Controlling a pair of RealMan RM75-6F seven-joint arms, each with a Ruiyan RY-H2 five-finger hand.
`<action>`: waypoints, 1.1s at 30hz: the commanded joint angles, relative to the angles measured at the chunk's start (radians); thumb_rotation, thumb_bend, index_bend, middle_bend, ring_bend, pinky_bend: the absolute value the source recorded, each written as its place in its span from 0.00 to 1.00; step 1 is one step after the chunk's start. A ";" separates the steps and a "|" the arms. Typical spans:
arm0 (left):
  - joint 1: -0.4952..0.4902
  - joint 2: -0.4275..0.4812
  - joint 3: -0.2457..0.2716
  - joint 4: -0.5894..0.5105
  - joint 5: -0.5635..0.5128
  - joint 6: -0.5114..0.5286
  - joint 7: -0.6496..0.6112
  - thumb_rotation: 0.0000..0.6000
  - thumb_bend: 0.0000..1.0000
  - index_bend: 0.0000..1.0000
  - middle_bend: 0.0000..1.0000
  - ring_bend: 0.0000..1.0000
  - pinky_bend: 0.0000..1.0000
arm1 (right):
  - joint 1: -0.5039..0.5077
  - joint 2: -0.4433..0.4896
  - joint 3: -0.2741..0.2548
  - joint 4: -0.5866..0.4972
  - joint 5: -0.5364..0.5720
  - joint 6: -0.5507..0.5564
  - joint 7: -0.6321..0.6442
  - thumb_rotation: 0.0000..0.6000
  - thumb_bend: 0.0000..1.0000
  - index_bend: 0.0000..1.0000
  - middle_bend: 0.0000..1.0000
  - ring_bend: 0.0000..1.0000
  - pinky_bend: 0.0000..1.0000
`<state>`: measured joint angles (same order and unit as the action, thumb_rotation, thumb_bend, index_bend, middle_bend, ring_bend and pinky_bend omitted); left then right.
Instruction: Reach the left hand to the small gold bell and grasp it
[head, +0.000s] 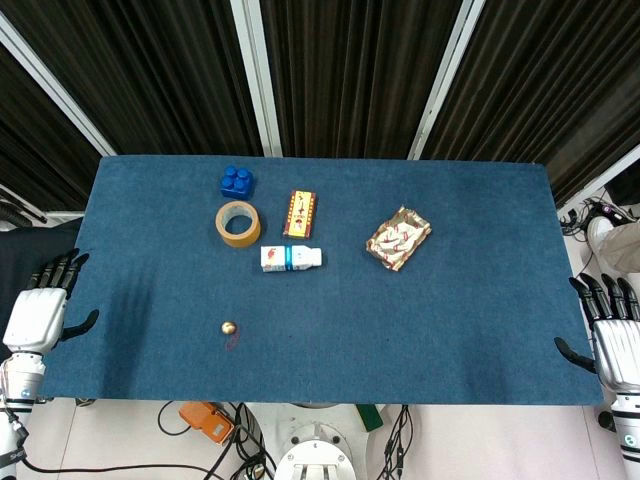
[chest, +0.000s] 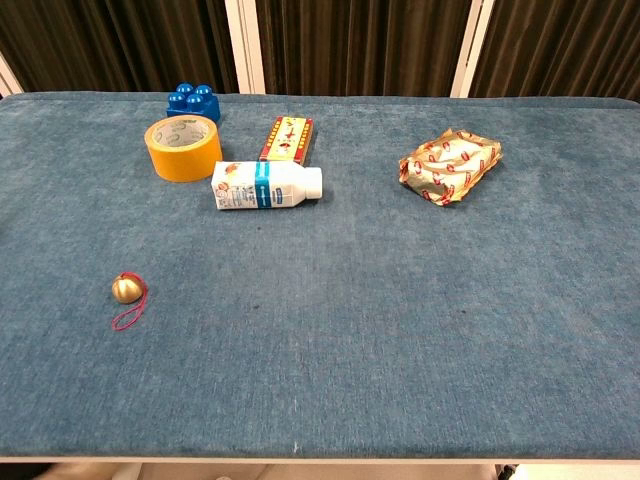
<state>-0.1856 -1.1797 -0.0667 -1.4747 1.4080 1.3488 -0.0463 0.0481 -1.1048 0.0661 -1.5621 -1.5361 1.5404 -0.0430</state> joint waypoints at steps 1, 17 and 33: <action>-0.001 0.000 0.001 0.000 0.000 -0.002 0.002 1.00 0.25 0.03 0.00 0.00 0.08 | 0.000 0.000 0.000 -0.002 0.002 -0.003 0.001 1.00 0.30 0.16 0.16 0.07 0.00; -0.006 0.009 0.018 -0.021 0.025 -0.025 -0.053 1.00 0.24 0.05 0.00 0.00 0.08 | 0.002 0.002 -0.002 -0.016 0.017 -0.021 -0.001 1.00 0.30 0.16 0.16 0.07 0.00; -0.114 -0.071 0.061 -0.051 0.159 -0.149 -0.200 1.00 0.24 0.12 0.00 0.00 0.08 | 0.006 0.006 -0.009 -0.032 0.026 -0.044 -0.010 1.00 0.30 0.16 0.16 0.07 0.00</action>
<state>-0.2812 -1.2313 -0.0078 -1.5345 1.5562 1.2199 -0.2289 0.0541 -1.0987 0.0572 -1.5939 -1.5103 1.4962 -0.0534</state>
